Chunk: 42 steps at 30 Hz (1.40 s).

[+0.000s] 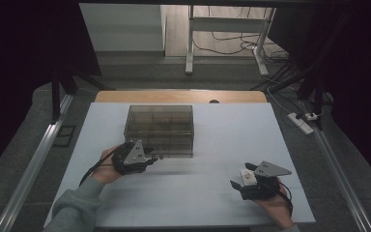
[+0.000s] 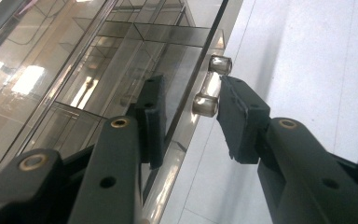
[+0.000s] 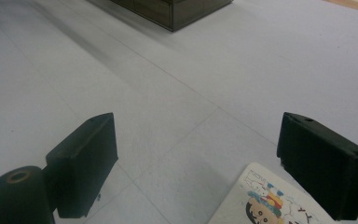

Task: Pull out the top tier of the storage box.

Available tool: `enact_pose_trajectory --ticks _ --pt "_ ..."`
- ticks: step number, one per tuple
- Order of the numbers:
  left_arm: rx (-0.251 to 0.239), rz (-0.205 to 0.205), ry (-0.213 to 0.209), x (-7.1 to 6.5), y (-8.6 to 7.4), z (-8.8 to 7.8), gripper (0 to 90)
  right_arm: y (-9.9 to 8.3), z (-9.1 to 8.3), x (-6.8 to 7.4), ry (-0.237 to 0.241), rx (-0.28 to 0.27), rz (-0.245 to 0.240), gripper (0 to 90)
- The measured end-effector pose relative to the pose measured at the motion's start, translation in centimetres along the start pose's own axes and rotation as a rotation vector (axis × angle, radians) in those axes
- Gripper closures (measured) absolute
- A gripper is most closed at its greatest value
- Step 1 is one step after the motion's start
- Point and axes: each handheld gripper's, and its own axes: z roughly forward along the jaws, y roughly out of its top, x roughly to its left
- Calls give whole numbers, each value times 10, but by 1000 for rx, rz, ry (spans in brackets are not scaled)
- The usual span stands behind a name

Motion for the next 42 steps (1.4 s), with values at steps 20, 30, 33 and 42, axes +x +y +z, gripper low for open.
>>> enact_pose_trajectory --ticks 20,30,33,42 --pt "-79 -138 10 -1 0 -7 329 0 -1 0 -3 -4 2 118" --pt "-128 -170 28 -18 -4 -21 313 0 -1 0 -2 -8 1 118" --pt "-126 -218 40 -22 -7 -22 311 0 -2 0 -4 -7 1 118" --pt "-132 -280 61 -38 -23 -35 311 1 -2 0 0 -13 0 119"
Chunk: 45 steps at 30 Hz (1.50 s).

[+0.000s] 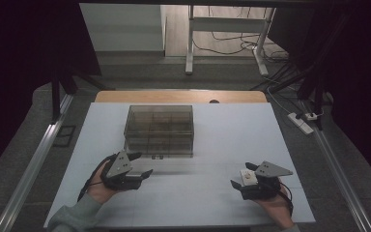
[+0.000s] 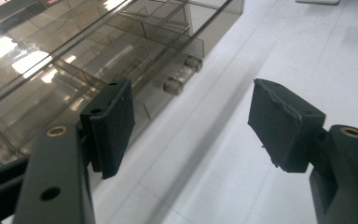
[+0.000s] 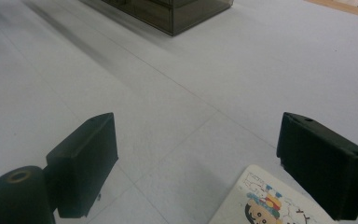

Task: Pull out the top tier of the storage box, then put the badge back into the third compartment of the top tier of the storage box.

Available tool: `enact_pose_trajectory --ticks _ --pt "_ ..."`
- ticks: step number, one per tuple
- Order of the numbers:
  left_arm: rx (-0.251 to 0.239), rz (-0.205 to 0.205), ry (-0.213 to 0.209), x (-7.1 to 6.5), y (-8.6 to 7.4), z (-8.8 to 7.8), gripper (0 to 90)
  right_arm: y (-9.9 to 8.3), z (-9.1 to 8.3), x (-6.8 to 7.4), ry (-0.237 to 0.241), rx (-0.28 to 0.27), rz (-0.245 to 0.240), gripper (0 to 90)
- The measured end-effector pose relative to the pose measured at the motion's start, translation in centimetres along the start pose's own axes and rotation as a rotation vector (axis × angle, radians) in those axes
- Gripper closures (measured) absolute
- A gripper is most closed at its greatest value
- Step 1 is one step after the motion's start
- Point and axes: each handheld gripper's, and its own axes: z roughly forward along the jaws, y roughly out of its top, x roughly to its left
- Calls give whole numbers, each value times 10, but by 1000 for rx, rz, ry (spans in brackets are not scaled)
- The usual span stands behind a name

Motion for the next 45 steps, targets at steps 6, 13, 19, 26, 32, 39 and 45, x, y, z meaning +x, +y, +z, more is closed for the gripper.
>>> enact_pose_trajectory --ticks 6,13,19,26,32,39,45 --pt "6 -29 17 -5 -18 -9 311 0 0 0 -1 -1 1 119" --pt "20 -52 36 -6 -32 -12 301 0 0 1 -2 3 -1 120" --pt "31 -71 38 -7 -38 -12 285 0 0 1 -5 2 0 120" --pt "32 -89 57 -7 -45 -14 278 0 -1 1 -9 2 -1 120" --pt "46 -101 63 -3 -49 -14 267 -1 -1 1 -6 7 0 120" --pt "51 -109 69 -2 -49 -14 256 -2 -1 1 -4 8 -1 120" --pt "61 -120 59 -1 -50 -13 243 -2 -3 1 -3 7 4 120"
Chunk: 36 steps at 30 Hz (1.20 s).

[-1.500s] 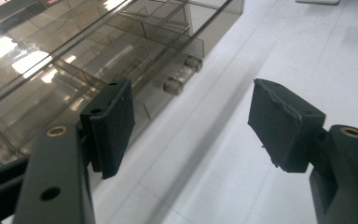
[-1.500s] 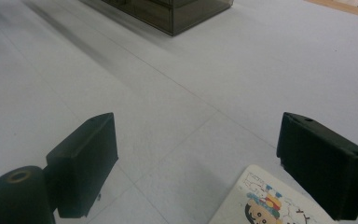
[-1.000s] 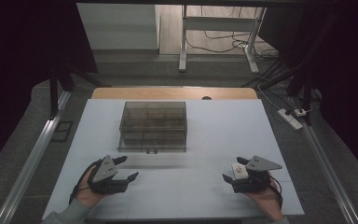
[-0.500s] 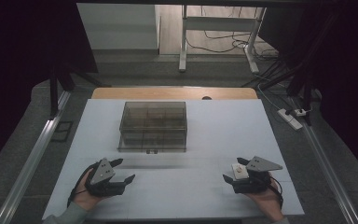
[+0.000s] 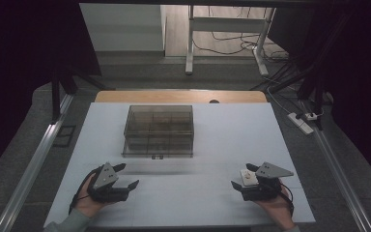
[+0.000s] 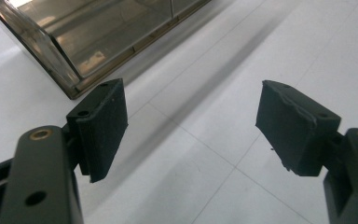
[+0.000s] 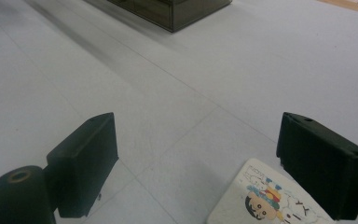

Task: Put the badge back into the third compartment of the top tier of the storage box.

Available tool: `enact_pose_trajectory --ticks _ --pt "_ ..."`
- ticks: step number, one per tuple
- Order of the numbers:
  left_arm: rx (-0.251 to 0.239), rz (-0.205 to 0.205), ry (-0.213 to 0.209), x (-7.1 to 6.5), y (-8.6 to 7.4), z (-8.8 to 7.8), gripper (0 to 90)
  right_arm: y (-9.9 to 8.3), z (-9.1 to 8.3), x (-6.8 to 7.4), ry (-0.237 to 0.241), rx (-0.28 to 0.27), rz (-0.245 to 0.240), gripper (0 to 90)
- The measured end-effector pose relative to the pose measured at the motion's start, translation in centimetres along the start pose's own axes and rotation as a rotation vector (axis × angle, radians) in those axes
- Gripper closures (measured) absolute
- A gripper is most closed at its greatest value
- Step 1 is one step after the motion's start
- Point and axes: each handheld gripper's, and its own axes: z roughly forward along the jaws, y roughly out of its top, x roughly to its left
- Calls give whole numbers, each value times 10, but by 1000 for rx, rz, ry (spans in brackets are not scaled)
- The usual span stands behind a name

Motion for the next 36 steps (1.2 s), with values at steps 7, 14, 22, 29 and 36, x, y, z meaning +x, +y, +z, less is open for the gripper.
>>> enact_pose_trajectory --ticks 7,14,22,29,36 --pt "5 0 2 -1 0 0 235 1 0 0 2 -1 0 120" --pt "12 13 4 -4 0 1 232 10 -3 -4 -2 18 37 122" --pt "5 8 -3 -1 0 1 232 39 -14 -21 -28 57 46 136" --pt "10 8 3 -1 1 2 232 61 -11 -35 -13 177 -5 136" --pt "14 15 3 -1 1 2 232 54 -3 -33 -1 337 -52 133"
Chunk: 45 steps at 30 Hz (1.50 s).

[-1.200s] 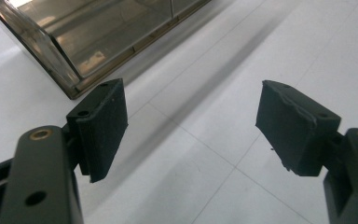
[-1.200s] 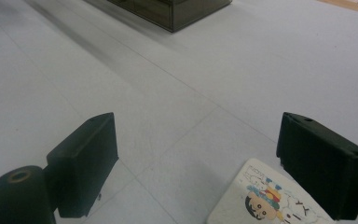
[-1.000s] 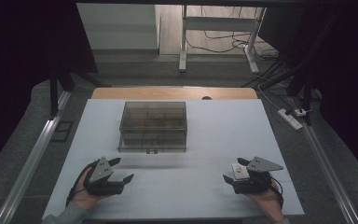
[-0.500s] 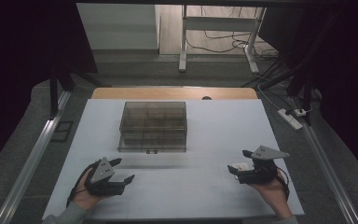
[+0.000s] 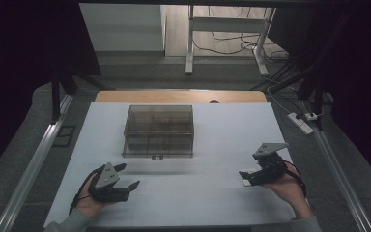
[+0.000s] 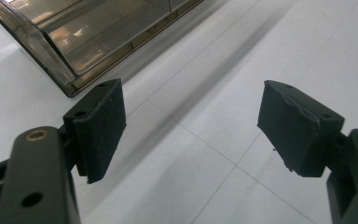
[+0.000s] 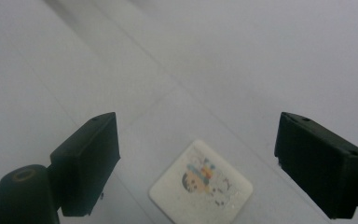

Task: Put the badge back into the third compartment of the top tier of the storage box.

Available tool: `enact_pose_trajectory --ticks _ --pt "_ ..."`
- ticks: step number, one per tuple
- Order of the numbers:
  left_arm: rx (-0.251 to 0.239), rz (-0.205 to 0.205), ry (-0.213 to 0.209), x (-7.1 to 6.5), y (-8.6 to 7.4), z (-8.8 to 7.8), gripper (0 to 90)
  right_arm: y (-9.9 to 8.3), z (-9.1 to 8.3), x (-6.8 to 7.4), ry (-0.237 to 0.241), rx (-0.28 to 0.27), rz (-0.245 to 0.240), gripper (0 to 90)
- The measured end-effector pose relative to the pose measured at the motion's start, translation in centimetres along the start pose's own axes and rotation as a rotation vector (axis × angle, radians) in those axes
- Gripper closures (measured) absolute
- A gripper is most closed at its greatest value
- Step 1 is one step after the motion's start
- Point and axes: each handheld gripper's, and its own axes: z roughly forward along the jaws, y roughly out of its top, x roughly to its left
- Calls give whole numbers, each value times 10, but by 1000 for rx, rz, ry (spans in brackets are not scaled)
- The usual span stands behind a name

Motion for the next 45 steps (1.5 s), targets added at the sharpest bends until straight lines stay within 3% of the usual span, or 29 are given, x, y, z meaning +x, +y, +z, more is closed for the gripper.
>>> enact_pose_trajectory --ticks 4,8,17,22,31,45 --pt "3 0 -4 0 0 1 232 -2 7 2 10 61 -47 116" --pt "7 2 -3 0 0 1 232 -2 10 1 68 79 -116 117" --pt "12 3 -4 0 0 2 232 -7 17 -12 122 136 -166 117" --pt "13 2 -2 0 0 2 232 -6 24 -17 136 196 -231 116" --pt "17 9 -7 1 0 2 232 -10 35 -15 180 252 -294 114" --pt "18 10 -5 0 0 2 233 -16 43 -23 221 289 -309 146"
